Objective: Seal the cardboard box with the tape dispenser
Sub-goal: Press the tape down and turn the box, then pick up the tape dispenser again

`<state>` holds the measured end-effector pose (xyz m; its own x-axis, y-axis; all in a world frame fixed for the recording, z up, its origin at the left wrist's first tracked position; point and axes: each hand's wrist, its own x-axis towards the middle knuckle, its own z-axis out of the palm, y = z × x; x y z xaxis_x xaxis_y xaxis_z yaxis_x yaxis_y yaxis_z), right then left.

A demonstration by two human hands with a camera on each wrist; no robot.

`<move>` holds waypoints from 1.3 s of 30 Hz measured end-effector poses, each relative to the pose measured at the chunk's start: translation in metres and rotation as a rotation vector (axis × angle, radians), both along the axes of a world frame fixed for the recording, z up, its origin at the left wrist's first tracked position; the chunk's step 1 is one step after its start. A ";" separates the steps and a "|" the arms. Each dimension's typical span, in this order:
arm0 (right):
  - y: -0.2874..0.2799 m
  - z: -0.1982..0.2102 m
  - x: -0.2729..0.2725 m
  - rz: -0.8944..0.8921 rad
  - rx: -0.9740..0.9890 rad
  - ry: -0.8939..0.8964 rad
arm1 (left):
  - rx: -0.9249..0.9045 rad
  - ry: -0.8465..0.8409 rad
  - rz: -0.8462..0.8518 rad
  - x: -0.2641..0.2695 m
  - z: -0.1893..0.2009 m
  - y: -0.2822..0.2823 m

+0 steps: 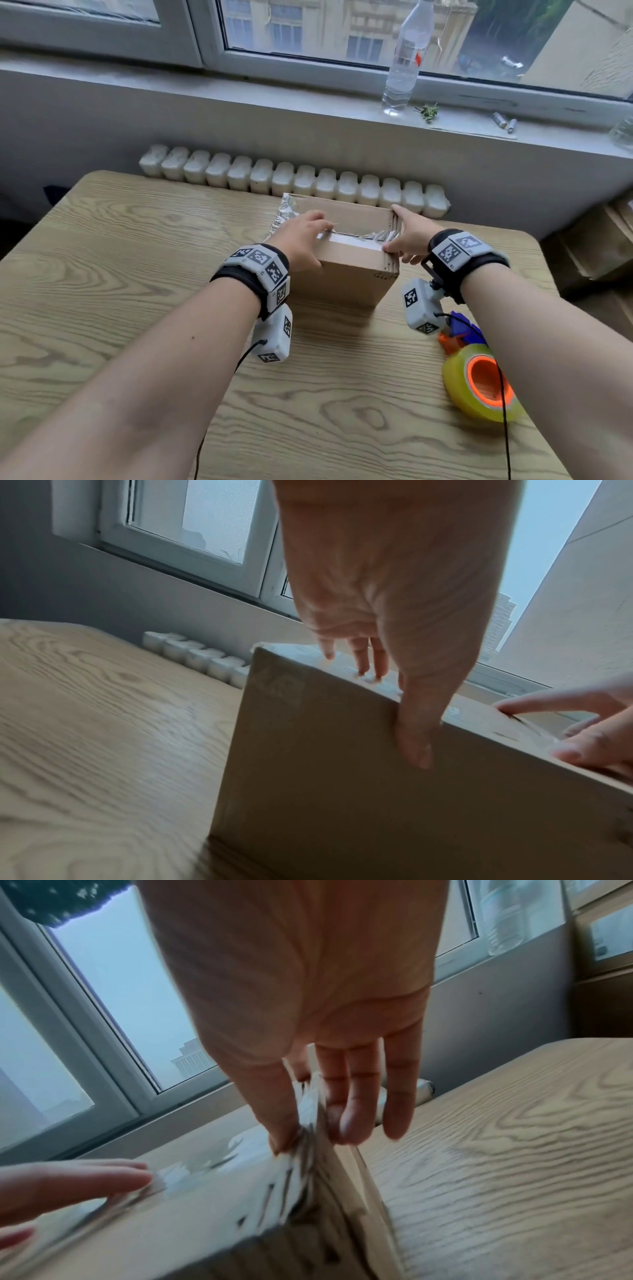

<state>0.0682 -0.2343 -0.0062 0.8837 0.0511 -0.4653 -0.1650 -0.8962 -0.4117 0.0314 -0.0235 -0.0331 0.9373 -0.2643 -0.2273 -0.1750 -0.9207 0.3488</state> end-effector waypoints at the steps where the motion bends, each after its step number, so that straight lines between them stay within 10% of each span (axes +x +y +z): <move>1: -0.001 0.000 0.000 -0.003 -0.026 -0.025 | 0.050 -0.023 0.022 -0.001 -0.001 0.001; 10: -0.014 0.002 -0.026 0.004 -0.219 0.031 | -0.068 0.143 0.545 -0.003 0.002 0.003; 19: -0.010 -0.005 -0.059 0.016 -0.005 0.234 | -0.153 0.211 0.280 -0.015 0.004 -0.035; 28: -0.069 0.028 -0.085 -0.022 -0.191 -0.135 | -0.020 -0.139 0.028 -0.024 0.023 -0.090; 39: -0.164 -0.002 -0.126 -0.155 -0.268 -0.088 | 0.087 -0.033 -0.260 -0.033 0.009 -0.208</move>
<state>-0.0582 -0.3987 -0.0086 0.9087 -0.2012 -0.3659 -0.2824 -0.9416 -0.1835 -0.0014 -0.2315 -0.0246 0.8477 -0.4779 -0.2303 -0.4195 -0.8696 0.2605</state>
